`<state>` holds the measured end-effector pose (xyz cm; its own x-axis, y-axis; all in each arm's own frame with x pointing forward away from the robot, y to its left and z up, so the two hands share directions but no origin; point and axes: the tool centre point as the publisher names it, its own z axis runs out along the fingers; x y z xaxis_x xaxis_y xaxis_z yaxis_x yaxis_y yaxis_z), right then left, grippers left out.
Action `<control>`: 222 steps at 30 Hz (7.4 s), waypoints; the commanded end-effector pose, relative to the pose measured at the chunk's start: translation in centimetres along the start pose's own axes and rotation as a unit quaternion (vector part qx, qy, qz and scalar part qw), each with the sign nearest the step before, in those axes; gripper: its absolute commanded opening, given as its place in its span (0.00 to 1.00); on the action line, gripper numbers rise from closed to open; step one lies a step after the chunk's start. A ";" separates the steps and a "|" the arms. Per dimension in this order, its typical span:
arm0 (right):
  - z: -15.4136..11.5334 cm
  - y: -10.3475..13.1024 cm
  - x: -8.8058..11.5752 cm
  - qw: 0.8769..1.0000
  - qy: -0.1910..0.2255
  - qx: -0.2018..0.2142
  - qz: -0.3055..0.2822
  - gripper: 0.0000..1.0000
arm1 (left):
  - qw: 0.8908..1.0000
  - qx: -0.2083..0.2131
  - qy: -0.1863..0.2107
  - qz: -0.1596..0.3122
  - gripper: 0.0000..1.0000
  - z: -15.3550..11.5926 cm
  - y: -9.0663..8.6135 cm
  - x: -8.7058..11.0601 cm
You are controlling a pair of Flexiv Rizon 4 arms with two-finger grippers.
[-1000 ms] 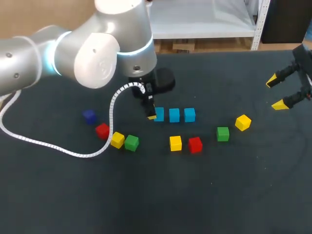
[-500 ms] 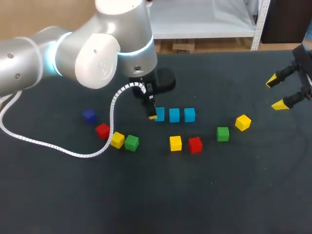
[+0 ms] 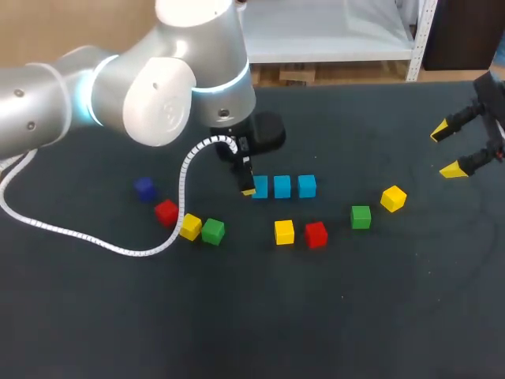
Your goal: Place the blue cubes, place green cubes on the blue cubes, place the yellow cubes on the green cubes, then place the red cubes on the yellow cubes, and place purple cube on the red cubes.
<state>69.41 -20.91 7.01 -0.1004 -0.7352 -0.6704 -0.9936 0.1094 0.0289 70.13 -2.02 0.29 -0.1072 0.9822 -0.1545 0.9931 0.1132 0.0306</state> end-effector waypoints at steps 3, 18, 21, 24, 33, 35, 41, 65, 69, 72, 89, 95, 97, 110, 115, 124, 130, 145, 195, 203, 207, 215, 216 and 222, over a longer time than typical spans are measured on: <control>0.0 0.0 0.0 1.000 -0.001 0.000 0.000 1.00 | 1.000 0.000 -0.001 0.001 0.00 0.1 0.0 -0.1; 0.0 0.0 0.0 1.000 -0.001 0.000 0.000 1.00 | 1.000 -0.002 -0.004 -0.002 0.00 0.1 0.0 0.1; 0.0 0.0 0.0 1.000 -0.001 0.000 0.000 1.00 | 1.000 -0.002 -0.004 -0.003 0.00 0.1 0.0 0.2; 0.0 0.0 0.0 1.000 -0.001 0.000 0.000 1.00 | 1.000 -0.001 -0.005 -0.003 0.00 0.1 -0.1 0.2; 0.0 0.0 0.0 1.000 -0.001 0.000 0.000 1.00 | 1.000 0.000 -0.005 -0.003 0.00 0.2 -0.1 0.2; 0.0 0.0 0.0 1.000 -0.001 0.000 0.000 1.00 | 1.000 0.000 -0.005 -0.002 0.00 0.2 -0.1 0.2; 0.0 0.0 0.0 1.000 -0.001 0.000 0.000 1.00 | 1.000 -0.002 -0.007 -0.001 0.00 0.2 -0.1 0.2; 0.0 0.0 0.0 1.000 -0.001 0.000 0.000 1.00 | 1.000 -0.001 -0.011 -0.007 0.00 0.4 0.3 0.1; 0.0 0.0 0.0 1.000 -0.001 0.000 0.000 1.00 | 1.000 -0.002 -0.012 -0.008 0.00 0.5 0.5 0.1; 0.0 0.0 0.0 1.000 -0.001 0.000 0.000 1.00 | 1.000 -0.002 -0.012 -0.008 0.00 0.5 0.5 0.1; 0.0 0.0 0.0 1.000 -0.001 0.000 0.000 1.00 | 1.000 0.003 -0.018 -0.011 0.09 0.8 0.4 0.1; 0.0 0.0 0.0 1.000 -0.001 0.000 0.000 1.00 | 1.000 0.002 -0.018 -0.011 0.20 0.8 0.5 0.1; 0.0 0.0 0.0 1.000 -0.001 0.000 0.000 1.00 | 1.000 0.002 -0.018 -0.012 0.18 0.8 0.5 0.1; 0.0 0.0 0.0 1.000 -0.001 0.000 0.000 1.00 | 1.000 0.004 -0.017 -0.011 0.52 0.9 0.6 0.2; 0.0 0.0 0.0 1.000 -0.001 0.000 0.000 1.00 | 1.000 0.004 -0.016 -0.010 1.00 0.7 0.7 0.3; 0.0 0.0 0.0 1.000 -0.001 0.000 0.000 1.00 | 1.000 -0.002 -0.013 -0.013 1.00 -0.7 0.8 1.3; 0.0 0.0 0.0 1.000 -0.001 0.000 0.000 1.00 | 1.000 0.006 -0.014 -0.004 1.00 -2.8 0.6 2.7; 0.0 0.0 0.0 1.000 -0.001 0.000 0.000 1.00 | 0.991 -0.006 -0.004 0.134 1.00 -9.2 -2.1 9.4; 0.0 0.0 0.0 1.000 -0.001 0.000 0.000 1.00 | 0.958 0.016 0.009 0.287 1.00 -2.2 -7.9 7.4; 0.0 0.0 0.0 1.000 -0.001 0.000 0.000 1.00 | 0.962 0.013 0.009 0.273 1.00 -1.6 -7.5 7.9; 0.0 0.0 0.0 1.000 -0.001 0.000 0.000 1.00 | 0.963 0.013 0.009 0.268 1.00 -1.3 -7.4 8.1; 0.0 0.0 0.0 1.000 -0.001 0.000 0.000 1.00 | 0.964 0.011 0.007 0.266 0.82 -1.1 -7.2 8.0; 0.0 0.0 0.0 1.000 -0.001 0.000 0.000 1.00 | 0.964 0.012 0.008 0.266 0.80 -1.1 -7.2 8.0; 0.0 0.0 0.0 1.000 -0.001 0.000 0.000 1.00 | 0.964 0.011 0.009 0.267 0.63 -1.0 -7.2 8.0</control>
<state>69.42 -20.91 7.01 -0.1005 -0.7351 -0.6704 -0.9936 0.1093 0.0290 61.94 5.29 -0.03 0.4184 0.9019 -0.1072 0.9078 -0.4114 0.0813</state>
